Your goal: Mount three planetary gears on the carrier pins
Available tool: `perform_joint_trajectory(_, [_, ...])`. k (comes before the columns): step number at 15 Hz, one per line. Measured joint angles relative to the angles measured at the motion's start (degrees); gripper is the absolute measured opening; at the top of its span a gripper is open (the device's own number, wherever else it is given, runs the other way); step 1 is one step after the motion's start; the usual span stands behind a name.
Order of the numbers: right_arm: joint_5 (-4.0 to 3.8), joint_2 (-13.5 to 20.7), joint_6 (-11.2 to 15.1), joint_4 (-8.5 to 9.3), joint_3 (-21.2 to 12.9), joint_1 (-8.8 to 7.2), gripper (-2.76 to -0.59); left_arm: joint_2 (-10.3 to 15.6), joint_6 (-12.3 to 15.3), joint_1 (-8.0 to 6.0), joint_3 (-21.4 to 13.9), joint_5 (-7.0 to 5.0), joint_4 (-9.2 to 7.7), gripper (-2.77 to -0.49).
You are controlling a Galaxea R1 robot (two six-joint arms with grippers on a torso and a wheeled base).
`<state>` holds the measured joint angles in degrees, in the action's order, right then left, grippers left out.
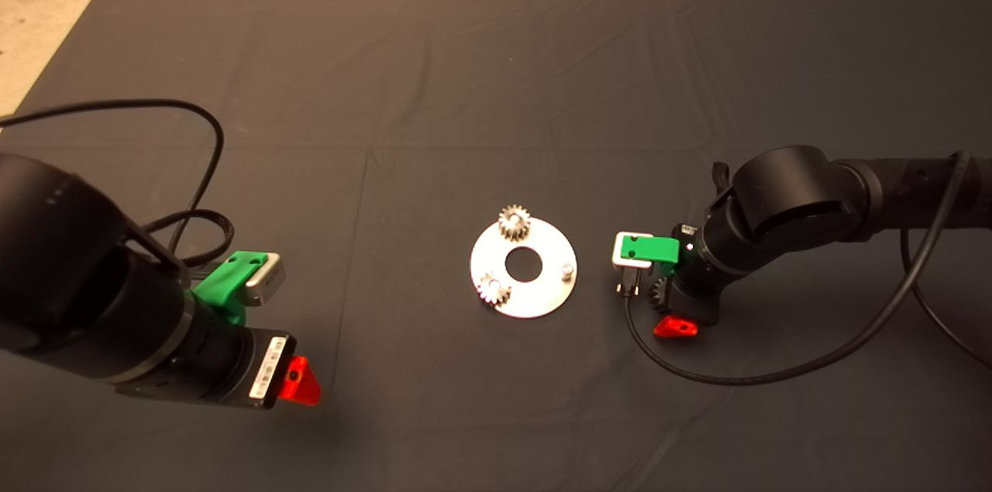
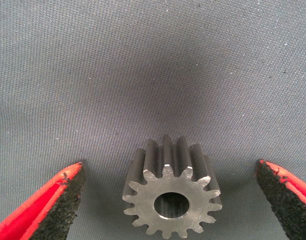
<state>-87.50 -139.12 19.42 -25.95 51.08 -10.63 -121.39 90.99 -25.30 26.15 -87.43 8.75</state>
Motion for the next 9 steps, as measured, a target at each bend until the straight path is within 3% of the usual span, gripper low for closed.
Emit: perform_joint_trajectory(9, [-0.01, 0.09, -0.05, 0.0, 0.0, 0.0, -1.11, 0.76, 0.0, 0.0, -0.07, 0.02, -0.11, -0.78])
